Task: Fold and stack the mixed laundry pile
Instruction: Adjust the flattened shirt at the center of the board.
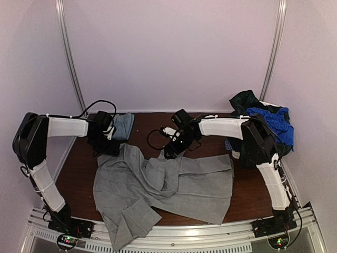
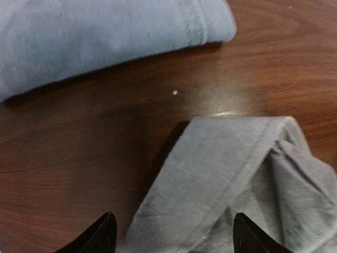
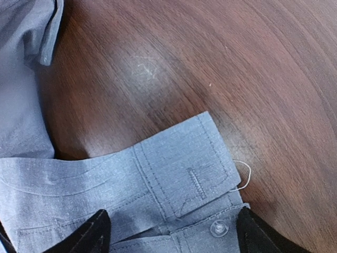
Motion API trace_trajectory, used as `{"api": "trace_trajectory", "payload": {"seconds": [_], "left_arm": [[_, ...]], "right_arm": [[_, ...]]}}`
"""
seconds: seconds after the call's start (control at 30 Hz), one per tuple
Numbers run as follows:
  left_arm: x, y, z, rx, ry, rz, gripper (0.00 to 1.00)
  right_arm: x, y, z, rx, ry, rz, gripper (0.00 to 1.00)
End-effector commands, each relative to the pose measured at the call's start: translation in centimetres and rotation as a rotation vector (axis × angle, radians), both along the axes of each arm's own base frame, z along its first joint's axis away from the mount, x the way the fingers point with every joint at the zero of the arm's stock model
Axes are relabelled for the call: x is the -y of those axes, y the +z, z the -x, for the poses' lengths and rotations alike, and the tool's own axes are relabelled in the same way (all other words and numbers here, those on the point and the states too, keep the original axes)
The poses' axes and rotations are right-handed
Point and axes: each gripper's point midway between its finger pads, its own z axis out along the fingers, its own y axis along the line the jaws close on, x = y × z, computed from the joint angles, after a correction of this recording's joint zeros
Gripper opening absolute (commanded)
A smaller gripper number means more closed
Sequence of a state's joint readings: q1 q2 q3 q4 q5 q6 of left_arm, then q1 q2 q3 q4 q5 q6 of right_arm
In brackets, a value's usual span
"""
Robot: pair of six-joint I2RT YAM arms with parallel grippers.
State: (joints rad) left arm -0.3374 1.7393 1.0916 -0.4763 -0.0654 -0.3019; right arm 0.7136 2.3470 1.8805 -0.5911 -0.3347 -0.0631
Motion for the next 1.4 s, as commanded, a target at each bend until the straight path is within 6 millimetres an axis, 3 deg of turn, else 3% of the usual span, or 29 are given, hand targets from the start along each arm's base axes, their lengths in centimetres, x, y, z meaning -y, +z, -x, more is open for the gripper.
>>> {"api": "trace_trajectory", "payload": {"seconds": [0.0,0.1,0.17,0.2,0.3,0.33,0.47,0.63,0.77,0.9,1.0,1.1,1.23,1.37], "left_arm": [[-0.6,-2.5,0.3,-0.068,0.052,-0.009,0.72],[-0.4,-3.6,1.6,-0.092,0.070,0.034,0.65],[-0.6,-3.9,2.7,-0.103,0.084,0.048,0.57],[-0.8,-4.0,3.2,-0.104,0.094,0.050,0.52],[-1.8,-4.4,5.2,-0.116,0.129,0.057,0.39],[-2.2,-4.5,5.9,-0.119,0.151,0.066,0.36],[-4.2,-4.3,8.5,-0.129,0.295,0.183,0.19],[-7.6,-1.8,11.2,-0.057,0.421,0.126,0.13],[-9.1,0.2,12.3,0.001,0.493,0.122,0.17],[-9.9,2.0,11.6,0.069,0.522,0.124,0.29],[-8.4,5.6,8.9,0.196,0.429,0.199,0.47],[-6.5,11.4,6.1,0.380,0.289,0.290,0.65],[-1.5,19.1,3.6,0.582,-0.026,0.447,0.72],[4.0,26.1,2.4,0.720,-0.330,0.573,0.73]], "right_arm": [[0.4,-2.2,0.3,0.006,0.028,0.097,0.80],[0.9,-3.4,0.1,0.017,0.020,0.148,0.66],[1.4,-4.0,0.0,0.037,0.015,0.191,0.46],[1.6,-4.0,-0.1,0.049,0.008,0.210,0.30],[1.7,-2.7,-0.7,0.082,-0.014,0.207,0.03],[1.6,-1.6,-1.1,0.104,-0.027,0.192,0.00],[0.9,5.8,-3.2,0.224,-0.104,0.063,0.00],[1.8,17.3,-6.0,0.415,-0.217,-0.143,0.00],[3.5,25.6,-8.0,0.560,-0.290,-0.291,0.00],[4.4,32.0,-9.0,0.668,-0.327,-0.455,0.00],[3.5,35.2,-8.8,0.707,-0.279,-0.559,0.00],[2.4,37.7,-8.7,0.730,-0.232,-0.637,0.00],[0.9,41.2,-7.4,0.751,-0.134,-0.761,0.00],[-1.2,41.9,-3.7,0.692,0.064,-0.860,0.00]]}}
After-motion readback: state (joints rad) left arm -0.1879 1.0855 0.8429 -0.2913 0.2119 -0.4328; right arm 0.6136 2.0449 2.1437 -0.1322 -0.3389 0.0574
